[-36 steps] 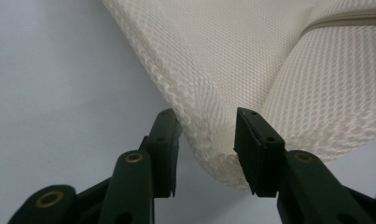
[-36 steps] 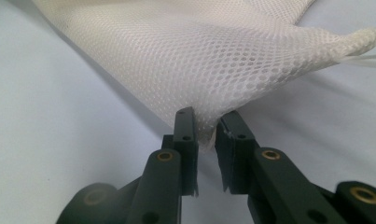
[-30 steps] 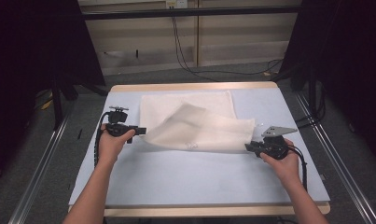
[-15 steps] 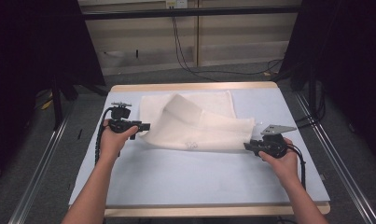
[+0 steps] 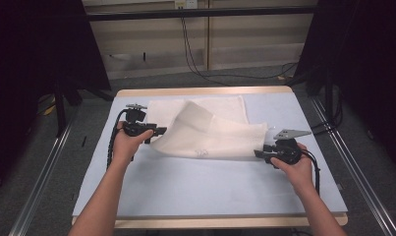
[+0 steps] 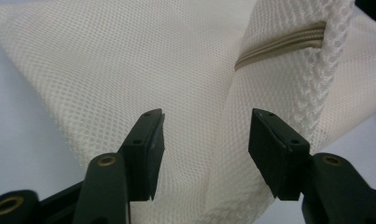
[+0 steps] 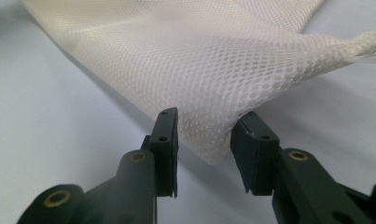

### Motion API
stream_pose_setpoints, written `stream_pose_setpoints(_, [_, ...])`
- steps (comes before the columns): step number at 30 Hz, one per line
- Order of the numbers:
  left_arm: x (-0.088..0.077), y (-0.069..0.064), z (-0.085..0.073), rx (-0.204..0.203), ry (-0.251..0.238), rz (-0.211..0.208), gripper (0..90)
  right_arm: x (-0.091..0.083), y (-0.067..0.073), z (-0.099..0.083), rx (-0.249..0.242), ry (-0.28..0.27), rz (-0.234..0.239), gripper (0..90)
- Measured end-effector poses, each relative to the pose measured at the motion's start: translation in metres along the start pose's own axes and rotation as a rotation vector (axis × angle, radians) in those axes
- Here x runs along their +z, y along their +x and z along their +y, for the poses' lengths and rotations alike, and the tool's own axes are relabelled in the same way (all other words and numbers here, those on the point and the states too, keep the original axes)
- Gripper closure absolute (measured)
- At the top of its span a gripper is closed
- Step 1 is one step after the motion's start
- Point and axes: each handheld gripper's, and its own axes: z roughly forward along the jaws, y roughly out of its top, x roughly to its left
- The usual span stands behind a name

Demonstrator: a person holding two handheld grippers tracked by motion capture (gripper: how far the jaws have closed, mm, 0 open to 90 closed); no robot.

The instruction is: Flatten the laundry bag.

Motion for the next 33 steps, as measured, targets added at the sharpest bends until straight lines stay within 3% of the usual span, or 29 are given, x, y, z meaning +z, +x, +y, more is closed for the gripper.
stream_pose_setpoints(4, [-0.005,-0.003,0.000,0.001,-0.013,-0.001,40.7,0.000,0.001,0.000,0.000,-0.006,0.000,61.0])
stream_pose_setpoints(7, [-0.008,-0.006,-0.002,-0.012,-0.013,-0.025,37.7,-0.001,0.001,0.000,-0.005,-0.006,-0.003,61.3])
stream_pose_setpoints(10, [-0.013,-0.007,-0.003,-0.002,-0.004,-0.010,34.2,-0.003,0.002,0.001,-0.003,-0.012,-0.001,61.6])
stream_pose_setpoints(12, [-0.015,-0.009,-0.005,-0.004,-0.009,-0.021,32.4,-0.003,0.002,0.001,-0.009,-0.011,-0.005,61.7])
stream_pose_setpoints(15, [-0.017,-0.013,-0.006,0.012,-0.003,-0.072,30.8,-0.003,0.003,0.001,-0.010,-0.015,-0.004,61.7])
stream_pose_setpoints(19, [-0.010,-0.020,-0.007,0.056,0.010,-0.051,30.8,-0.002,0.003,0.001,0.003,-0.034,0.000,63.8])
stream_pose_setpoints(20, [-0.007,-0.020,-0.006,0.084,0.024,-0.040,31.0,-0.002,0.003,0.001,0.012,-0.041,0.004,64.4])
stream_pose_setpoints(22, [-0.004,-0.019,-0.005,0.081,0.018,-0.021,36.0,-0.003,0.003,0.002,0.014,-0.041,0.001,66.7])
stream_pose_setpoints(24, [-0.002,-0.020,-0.005,0.067,0.008,-0.019,47.7,-0.004,0.004,0.002,0.016,-0.043,-0.003,72.6])
stream_pose_setpoints(25, [-0.003,-0.020,-0.005,0.084,0.023,-0.010,52.3,-0.004,0.003,0.002,0.014,-0.044,0.002,75.9])
stream_pose_setpoints(26, [-0.004,-0.020,-0.005,0.097,0.049,-0.005,64.5,-0.005,0.003,0.002,0.012,-0.047,0.009,78.6])
stream_pose_setpoints(29, [-0.007,-0.022,-0.010,0.082,0.075,-0.030,78.8,-0.007,0.002,-0.001,-0.008,-0.026,0.018,81.6])
stream_pose_setpoints(33, [-0.012,-0.019,-0.028,0.090,0.097,-0.059,86.3,-0.007,0.003,-0.006,-0.043,0.008,0.023,83.1])
